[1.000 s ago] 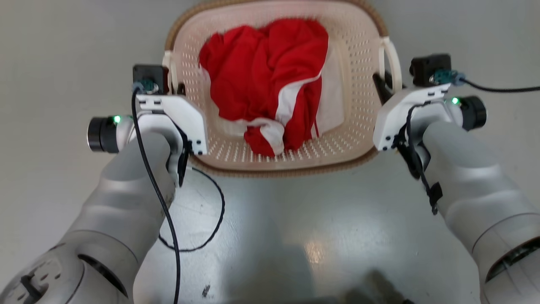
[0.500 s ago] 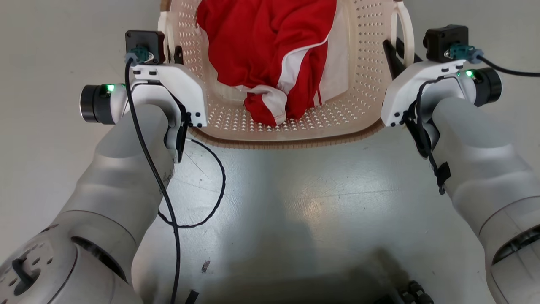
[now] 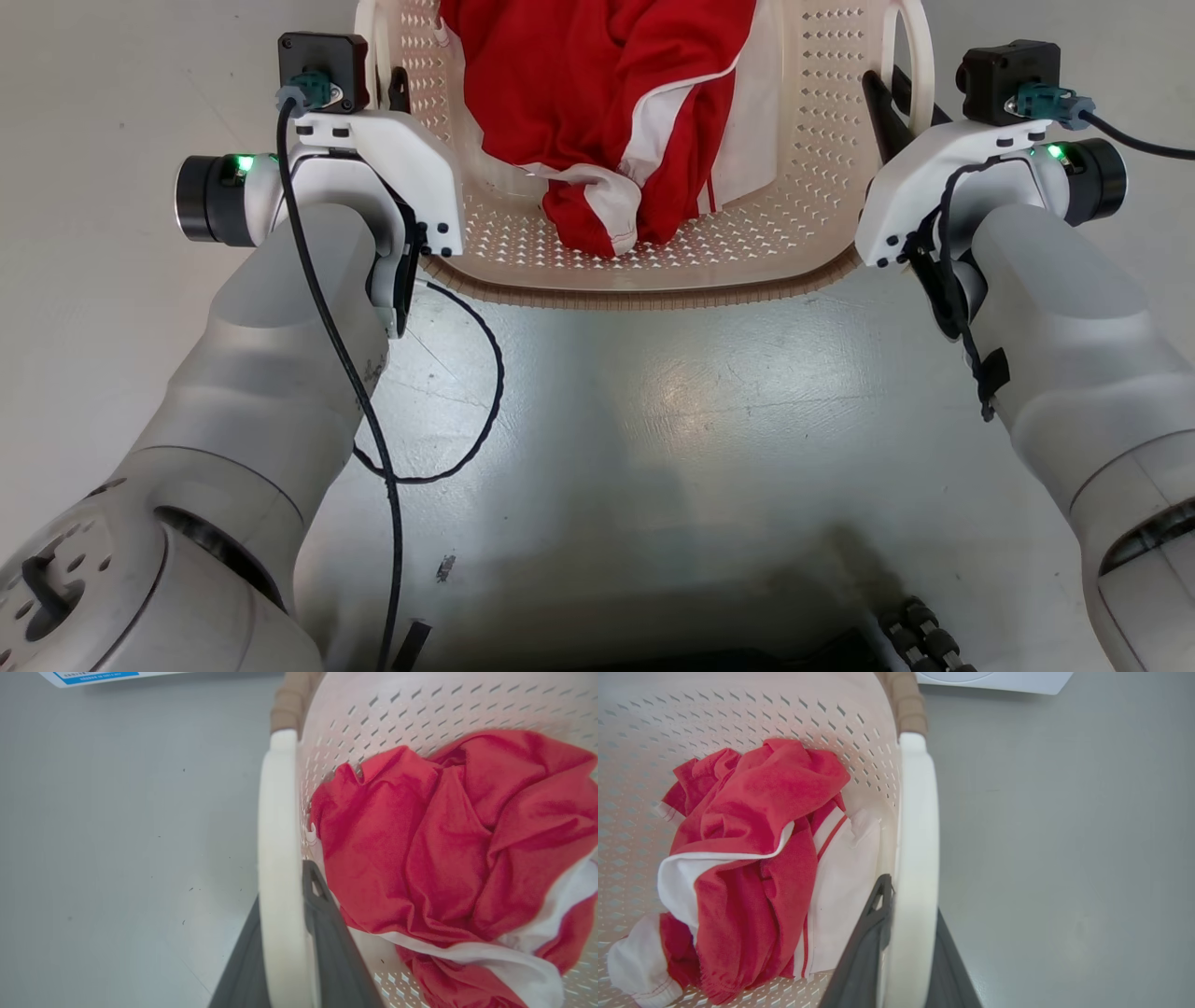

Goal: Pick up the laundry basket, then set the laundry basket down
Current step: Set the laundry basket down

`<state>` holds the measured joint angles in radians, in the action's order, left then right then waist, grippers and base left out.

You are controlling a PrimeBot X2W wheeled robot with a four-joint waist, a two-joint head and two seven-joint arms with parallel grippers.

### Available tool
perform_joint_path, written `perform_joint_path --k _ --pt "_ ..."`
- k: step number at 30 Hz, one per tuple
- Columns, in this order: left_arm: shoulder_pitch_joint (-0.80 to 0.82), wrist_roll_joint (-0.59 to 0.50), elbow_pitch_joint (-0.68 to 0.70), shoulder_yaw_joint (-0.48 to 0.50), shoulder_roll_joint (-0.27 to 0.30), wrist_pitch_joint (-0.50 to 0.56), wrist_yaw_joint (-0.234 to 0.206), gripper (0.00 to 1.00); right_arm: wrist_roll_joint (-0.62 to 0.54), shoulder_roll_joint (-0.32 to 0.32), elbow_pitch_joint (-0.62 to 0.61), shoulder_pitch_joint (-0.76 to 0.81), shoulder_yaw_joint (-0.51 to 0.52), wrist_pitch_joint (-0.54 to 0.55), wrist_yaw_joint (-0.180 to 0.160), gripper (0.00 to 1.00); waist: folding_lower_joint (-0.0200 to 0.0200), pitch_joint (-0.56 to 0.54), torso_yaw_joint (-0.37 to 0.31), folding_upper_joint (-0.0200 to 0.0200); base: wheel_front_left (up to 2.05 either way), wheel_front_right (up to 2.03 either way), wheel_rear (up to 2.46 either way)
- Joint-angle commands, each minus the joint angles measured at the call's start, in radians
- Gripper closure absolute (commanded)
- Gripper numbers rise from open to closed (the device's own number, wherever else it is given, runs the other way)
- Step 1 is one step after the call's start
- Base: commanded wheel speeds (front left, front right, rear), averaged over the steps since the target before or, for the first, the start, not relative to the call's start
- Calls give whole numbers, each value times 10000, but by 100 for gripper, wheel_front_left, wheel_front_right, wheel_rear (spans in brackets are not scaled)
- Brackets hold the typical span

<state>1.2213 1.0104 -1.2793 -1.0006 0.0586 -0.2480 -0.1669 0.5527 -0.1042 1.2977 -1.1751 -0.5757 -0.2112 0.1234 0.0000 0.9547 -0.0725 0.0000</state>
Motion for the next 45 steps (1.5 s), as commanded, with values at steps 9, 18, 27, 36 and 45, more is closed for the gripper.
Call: perform_joint_path --k 9,18,27,36,45 --pt "310 -200 30 266 277 -135 -129 100 -488 91 -70 208 216 -148 73 100 0 164 7 0 0 0 0" --pt "228 -298 49 411 248 -136 -152 100 -791 49 -70 214 494 -166 73 100 0 171 54 0 0 0 0" --pt "161 -296 -7 454 227 -137 -143 100 -1068 81 -69 270 735 -138 73 100 0 137 114 0 0 0 0" --pt "118 -248 -61 427 214 -98 -160 100 -1299 122 -69 335 979 -81 73 100 0 133 142 0 0 0 0" --pt "173 -186 -81 503 212 -102 -326 0 -1467 17 -69 368 1431 -82 73 0 0 190 152 0 0 0 0"
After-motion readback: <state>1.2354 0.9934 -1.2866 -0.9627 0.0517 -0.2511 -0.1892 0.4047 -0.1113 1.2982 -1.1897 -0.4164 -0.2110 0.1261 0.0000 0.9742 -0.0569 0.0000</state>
